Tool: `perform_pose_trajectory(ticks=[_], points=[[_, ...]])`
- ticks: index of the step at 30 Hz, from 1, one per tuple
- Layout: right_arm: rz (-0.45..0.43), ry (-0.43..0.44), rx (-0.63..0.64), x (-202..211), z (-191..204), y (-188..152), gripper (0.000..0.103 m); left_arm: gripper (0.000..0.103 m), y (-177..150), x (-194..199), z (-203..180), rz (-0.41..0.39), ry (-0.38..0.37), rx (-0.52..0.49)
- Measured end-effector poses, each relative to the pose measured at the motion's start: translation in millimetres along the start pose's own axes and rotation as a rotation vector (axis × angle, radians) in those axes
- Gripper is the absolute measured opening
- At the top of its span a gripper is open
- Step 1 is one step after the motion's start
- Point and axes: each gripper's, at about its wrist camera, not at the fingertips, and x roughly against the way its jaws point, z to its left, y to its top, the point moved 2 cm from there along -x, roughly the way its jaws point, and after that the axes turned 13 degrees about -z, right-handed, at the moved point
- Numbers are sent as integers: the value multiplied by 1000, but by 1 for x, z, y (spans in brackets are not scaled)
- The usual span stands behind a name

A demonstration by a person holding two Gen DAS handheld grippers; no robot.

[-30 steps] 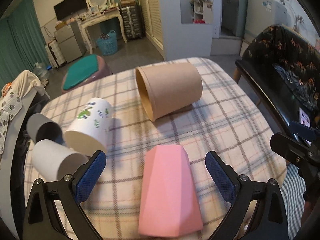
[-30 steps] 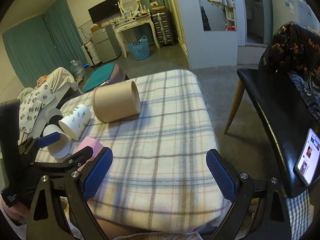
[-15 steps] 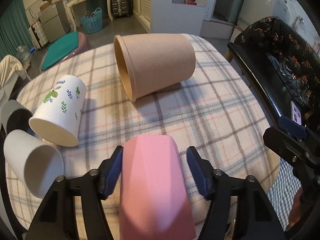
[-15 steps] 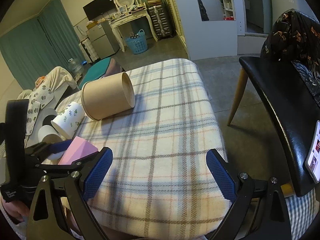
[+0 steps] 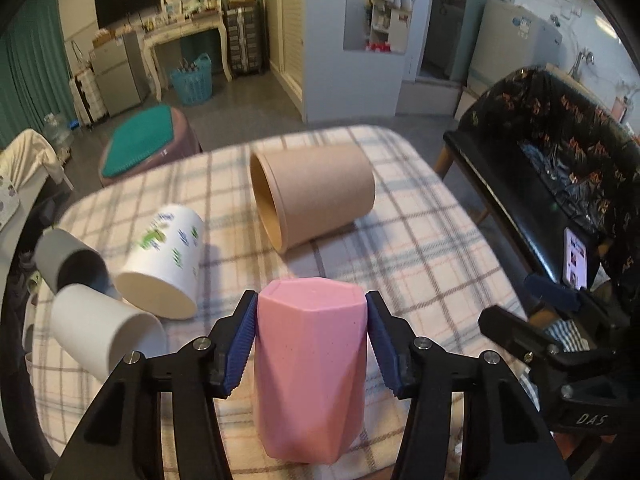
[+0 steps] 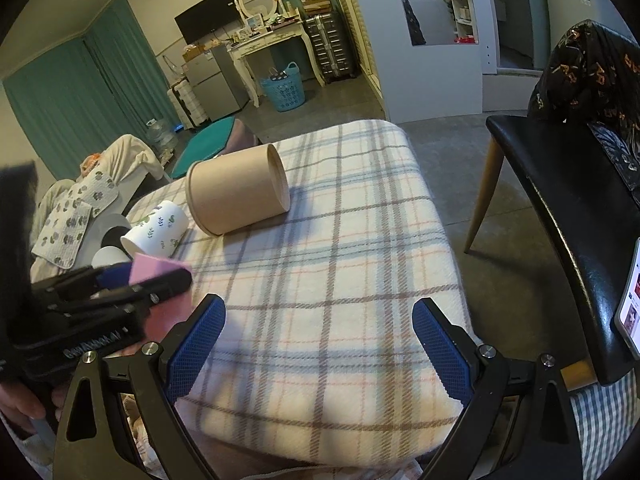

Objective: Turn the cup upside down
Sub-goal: 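Rotate the pink cup upright with the left tool and set it on the table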

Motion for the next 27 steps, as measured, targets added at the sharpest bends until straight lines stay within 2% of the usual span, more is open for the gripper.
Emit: perform_pose_trajectory(ticks=[9, 15, 27], points=[[-10, -3, -3, 7, 1, -3, 95, 53, 9, 16, 5, -128, 52, 9], [-11, -6, -5, 8, 1, -3, 95, 53, 12, 14, 11, -156, 71, 34], [8, -8, 13, 0, 8, -6, 95, 53, 6, -7, 12, -129, 72, 31]])
